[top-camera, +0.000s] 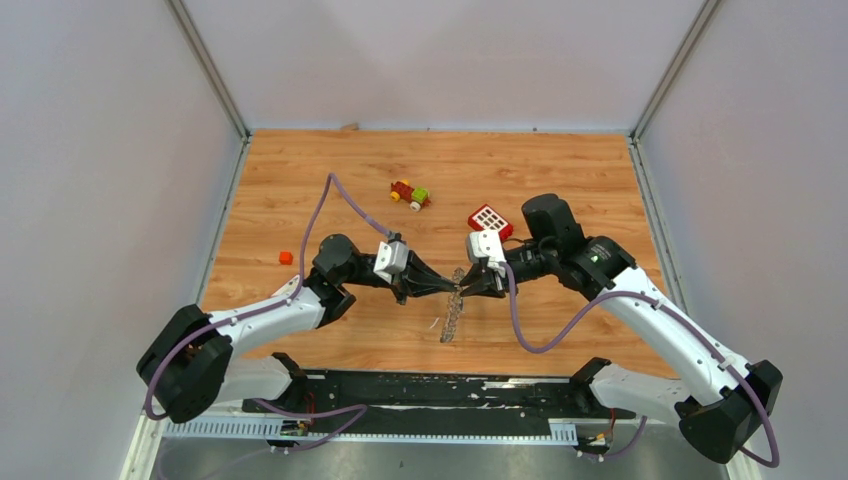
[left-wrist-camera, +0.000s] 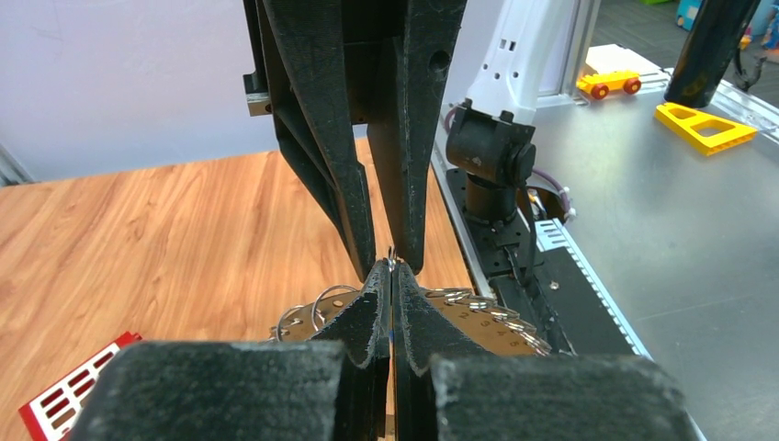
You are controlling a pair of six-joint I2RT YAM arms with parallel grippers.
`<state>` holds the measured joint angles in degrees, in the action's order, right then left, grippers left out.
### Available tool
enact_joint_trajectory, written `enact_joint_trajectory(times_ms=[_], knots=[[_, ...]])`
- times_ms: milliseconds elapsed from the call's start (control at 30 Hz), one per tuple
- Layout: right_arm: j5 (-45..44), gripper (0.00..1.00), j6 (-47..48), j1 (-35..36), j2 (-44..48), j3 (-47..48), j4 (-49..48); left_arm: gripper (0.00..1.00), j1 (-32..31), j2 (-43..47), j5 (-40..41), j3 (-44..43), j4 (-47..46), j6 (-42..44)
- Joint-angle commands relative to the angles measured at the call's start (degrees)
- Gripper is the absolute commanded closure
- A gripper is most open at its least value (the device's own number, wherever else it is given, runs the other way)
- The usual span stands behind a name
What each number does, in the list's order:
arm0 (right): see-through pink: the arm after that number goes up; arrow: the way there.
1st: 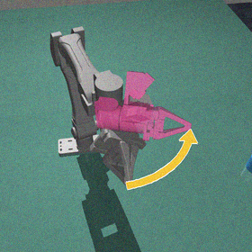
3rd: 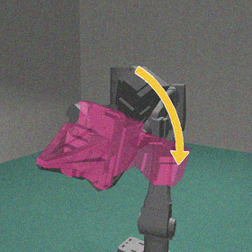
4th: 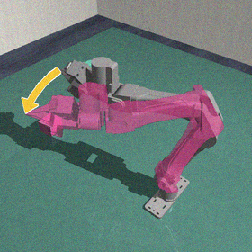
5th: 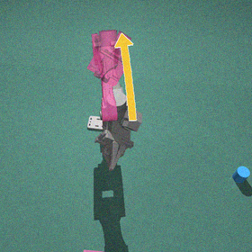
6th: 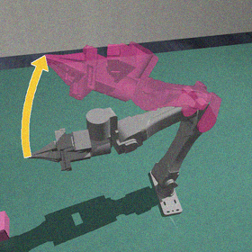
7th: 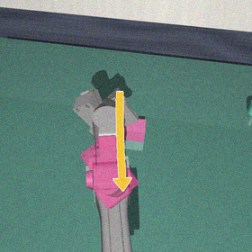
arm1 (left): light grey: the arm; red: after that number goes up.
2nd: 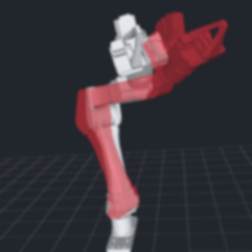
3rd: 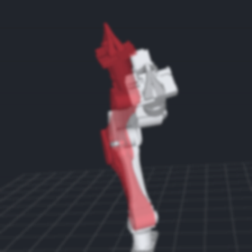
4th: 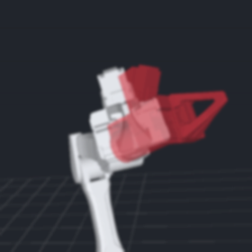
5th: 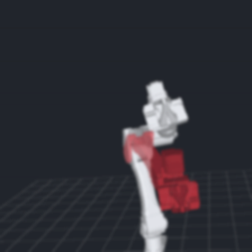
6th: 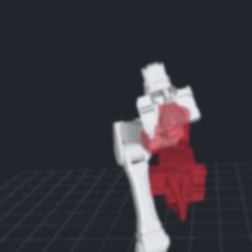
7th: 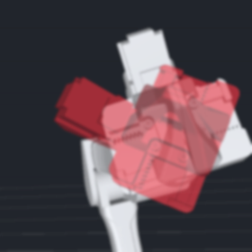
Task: Put the keys on the keyring
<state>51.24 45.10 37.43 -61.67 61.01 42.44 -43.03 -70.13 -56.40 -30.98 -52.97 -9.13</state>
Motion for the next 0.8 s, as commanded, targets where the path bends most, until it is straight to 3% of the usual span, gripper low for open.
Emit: enact_joint_trajectory(times_ms=[0, 600, 733, 767], knots=[[2.55, 0.8, -0.63, 0.34, 0.47, -0.05, -2.26, 1.0, 0.27, 0.01, 1.05, -0.15, -4.05, -0.75], [1.22, 1.0, -1.26, 0.28, 1.08, -0.66, -3.53, 1.0, 0.31, -0.31, 1.11, 0.02, -4.48, -1.06], [-1.47, 1.0, 0.2, 0.33, 0.97, 0.76, -0.78, 1.0, 0.31, -0.28, 0.6, -0.87, 0.12, 2.25], [-2.22, 1.0, 0.66, 0.3, 0.75, 1.11, 0.14, 0.95, 0.32, -0.06, 0.54, -1.57, 2.3, 3.83]])
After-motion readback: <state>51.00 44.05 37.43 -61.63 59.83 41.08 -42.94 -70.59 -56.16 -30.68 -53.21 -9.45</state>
